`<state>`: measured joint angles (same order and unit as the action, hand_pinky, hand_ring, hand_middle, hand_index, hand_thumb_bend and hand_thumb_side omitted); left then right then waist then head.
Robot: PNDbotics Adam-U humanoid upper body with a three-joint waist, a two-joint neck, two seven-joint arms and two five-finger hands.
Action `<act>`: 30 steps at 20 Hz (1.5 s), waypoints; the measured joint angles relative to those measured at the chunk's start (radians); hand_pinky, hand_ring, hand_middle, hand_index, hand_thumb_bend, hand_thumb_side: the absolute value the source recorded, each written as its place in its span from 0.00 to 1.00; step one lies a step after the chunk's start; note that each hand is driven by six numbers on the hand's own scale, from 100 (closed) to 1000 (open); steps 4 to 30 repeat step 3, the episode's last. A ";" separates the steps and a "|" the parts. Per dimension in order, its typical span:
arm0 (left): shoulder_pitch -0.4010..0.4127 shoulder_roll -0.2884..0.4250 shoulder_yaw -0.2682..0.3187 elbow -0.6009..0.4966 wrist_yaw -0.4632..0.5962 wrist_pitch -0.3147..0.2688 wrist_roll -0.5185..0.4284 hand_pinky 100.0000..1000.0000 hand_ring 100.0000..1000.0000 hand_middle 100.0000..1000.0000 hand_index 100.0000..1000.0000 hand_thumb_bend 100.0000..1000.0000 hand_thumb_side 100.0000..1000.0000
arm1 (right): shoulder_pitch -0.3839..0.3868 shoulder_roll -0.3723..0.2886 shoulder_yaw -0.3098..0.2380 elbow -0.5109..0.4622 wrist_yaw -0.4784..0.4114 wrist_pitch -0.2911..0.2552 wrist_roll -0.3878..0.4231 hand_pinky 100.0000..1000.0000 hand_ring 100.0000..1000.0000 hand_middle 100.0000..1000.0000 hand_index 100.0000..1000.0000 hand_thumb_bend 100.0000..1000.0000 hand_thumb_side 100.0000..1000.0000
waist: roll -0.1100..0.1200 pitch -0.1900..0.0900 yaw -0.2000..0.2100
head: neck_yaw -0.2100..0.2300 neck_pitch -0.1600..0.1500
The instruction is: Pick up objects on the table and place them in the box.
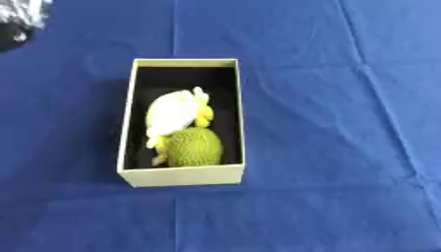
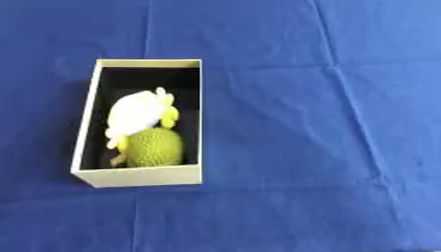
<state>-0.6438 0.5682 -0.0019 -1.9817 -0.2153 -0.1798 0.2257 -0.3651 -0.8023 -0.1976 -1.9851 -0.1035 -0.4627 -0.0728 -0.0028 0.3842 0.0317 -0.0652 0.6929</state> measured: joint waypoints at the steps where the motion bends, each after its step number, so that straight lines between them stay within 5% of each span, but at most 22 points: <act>1: 0.015 -0.011 0.025 0.000 0.031 -0.032 0.065 0.72 0.74 0.73 0.85 0.00 0.49 | -0.004 0.002 -0.005 0.000 -0.011 -0.010 -0.016 0.86 0.79 0.55 0.76 0.00 0.29 | 0.000 0.000 0.001 | 0.000 0.000; 3: 0.043 -0.033 0.071 -0.001 0.089 -0.096 0.181 0.72 0.75 0.74 0.86 0.00 0.51 | -0.011 0.013 -0.014 0.000 -0.033 -0.033 -0.050 0.86 0.80 0.56 0.76 0.00 0.29 | -0.003 0.000 0.003 | 0.001 0.000; 30: 0.043 -0.033 0.071 -0.001 0.089 -0.096 0.181 0.72 0.75 0.74 0.86 0.00 0.51 | -0.011 0.013 -0.014 0.000 -0.033 -0.033 -0.050 0.86 0.80 0.56 0.76 0.00 0.29 | -0.003 0.000 0.003 | 0.001 0.000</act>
